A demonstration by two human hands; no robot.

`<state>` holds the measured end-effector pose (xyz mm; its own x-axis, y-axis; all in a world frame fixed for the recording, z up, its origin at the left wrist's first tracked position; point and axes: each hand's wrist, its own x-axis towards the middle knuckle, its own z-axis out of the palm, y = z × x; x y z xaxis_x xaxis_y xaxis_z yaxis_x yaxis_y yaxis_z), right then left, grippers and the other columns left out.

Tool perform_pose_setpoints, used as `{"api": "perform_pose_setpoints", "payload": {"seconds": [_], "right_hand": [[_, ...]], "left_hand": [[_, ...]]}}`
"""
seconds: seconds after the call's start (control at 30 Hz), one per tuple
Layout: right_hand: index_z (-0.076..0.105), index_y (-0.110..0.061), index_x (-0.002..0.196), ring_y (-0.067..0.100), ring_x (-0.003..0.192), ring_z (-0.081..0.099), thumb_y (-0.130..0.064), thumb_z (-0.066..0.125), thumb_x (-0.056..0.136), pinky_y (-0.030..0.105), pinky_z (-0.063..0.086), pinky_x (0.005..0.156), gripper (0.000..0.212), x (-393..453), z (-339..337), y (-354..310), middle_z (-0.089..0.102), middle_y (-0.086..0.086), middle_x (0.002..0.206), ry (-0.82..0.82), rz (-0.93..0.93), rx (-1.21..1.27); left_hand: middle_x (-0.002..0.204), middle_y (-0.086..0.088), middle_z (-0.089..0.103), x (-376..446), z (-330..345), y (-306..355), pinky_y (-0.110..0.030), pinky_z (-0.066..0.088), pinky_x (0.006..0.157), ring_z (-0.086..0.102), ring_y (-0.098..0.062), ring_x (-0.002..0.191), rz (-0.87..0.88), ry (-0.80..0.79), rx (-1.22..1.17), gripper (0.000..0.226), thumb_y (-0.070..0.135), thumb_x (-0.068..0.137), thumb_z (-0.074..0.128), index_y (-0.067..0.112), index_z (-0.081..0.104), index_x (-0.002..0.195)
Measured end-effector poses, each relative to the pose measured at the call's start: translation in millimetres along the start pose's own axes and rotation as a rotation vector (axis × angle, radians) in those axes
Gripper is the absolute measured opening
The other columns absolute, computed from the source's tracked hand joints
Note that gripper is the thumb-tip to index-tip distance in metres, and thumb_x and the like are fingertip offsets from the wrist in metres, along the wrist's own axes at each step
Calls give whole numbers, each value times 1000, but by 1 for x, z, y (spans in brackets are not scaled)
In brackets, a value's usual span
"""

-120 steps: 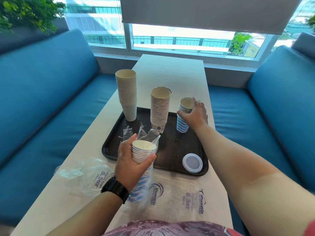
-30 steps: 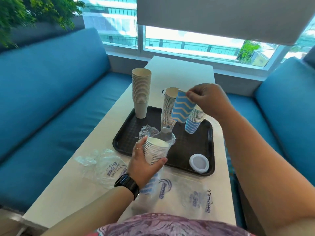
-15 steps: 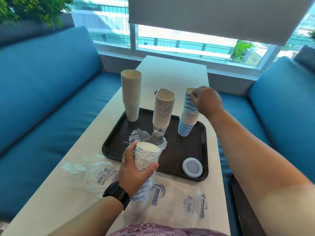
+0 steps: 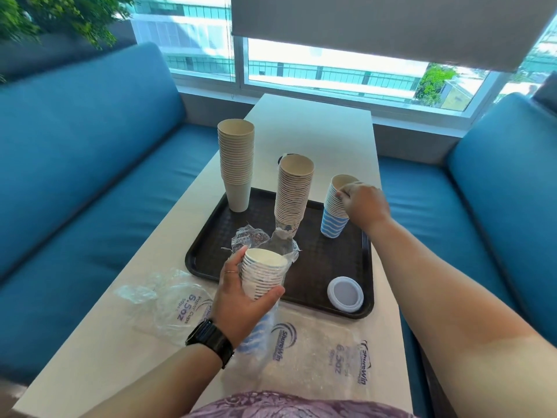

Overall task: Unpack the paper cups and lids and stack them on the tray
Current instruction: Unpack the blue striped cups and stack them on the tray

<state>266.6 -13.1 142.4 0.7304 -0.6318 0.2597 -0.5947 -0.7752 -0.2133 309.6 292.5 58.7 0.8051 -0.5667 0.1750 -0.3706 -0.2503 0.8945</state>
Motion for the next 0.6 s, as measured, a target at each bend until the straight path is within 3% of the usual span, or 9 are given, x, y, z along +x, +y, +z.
{"api": "perform_pose_setpoints", "payload": {"seconds": [0.07,0.13,0.27,0.37,0.43,0.53,0.6], "right_hand": [[72,-18,110,31,111,59,-28,50,98,46,22,114,27,0,3,2,69,9,117,10,12,20],[67,-19,122,25,127,50,-25,51,98,49,7,118,30,-5,4,2,63,4,129,45,12,41],[62,-17,128,20,141,35,-22,56,95,48,0,119,34,-26,0,-11,56,3,139,176,8,159],[70,-17,116,23,136,42,-19,61,93,46,5,120,25,-45,-5,-29,63,2,129,252,-49,278],[74,-17,107,24,126,51,-19,64,91,48,16,119,19,-60,-6,-42,68,1,119,251,-106,364],[75,-18,105,20,106,60,-21,65,90,48,42,103,17,-83,-10,-64,72,0,110,166,-175,467],[75,-20,104,12,97,60,-23,66,90,44,46,99,17,-94,-13,-78,72,-3,104,92,-234,503]], "left_hand": [[135,4,46,0,0,1,-10,35,95,50,-7,117,0,-2,4,100,67,57,69,31,31,142],[135,4,45,0,0,1,-19,38,97,50,-9,118,-2,-5,6,101,67,57,69,31,30,143],[138,3,44,-1,-2,2,-22,39,99,49,-9,120,-4,-12,20,102,59,61,79,29,29,145],[137,6,41,-1,-2,5,-19,37,97,47,-6,119,-3,-10,33,99,41,67,88,27,29,146],[137,7,40,-1,-2,5,-19,38,97,48,-7,118,-2,1,39,98,36,68,88,26,30,146],[138,3,42,-2,-1,6,-21,40,98,51,-11,119,3,12,45,98,38,68,88,24,31,146],[136,5,41,-5,1,6,-19,39,98,52,-11,119,18,9,37,99,41,67,88,22,32,146]]}}
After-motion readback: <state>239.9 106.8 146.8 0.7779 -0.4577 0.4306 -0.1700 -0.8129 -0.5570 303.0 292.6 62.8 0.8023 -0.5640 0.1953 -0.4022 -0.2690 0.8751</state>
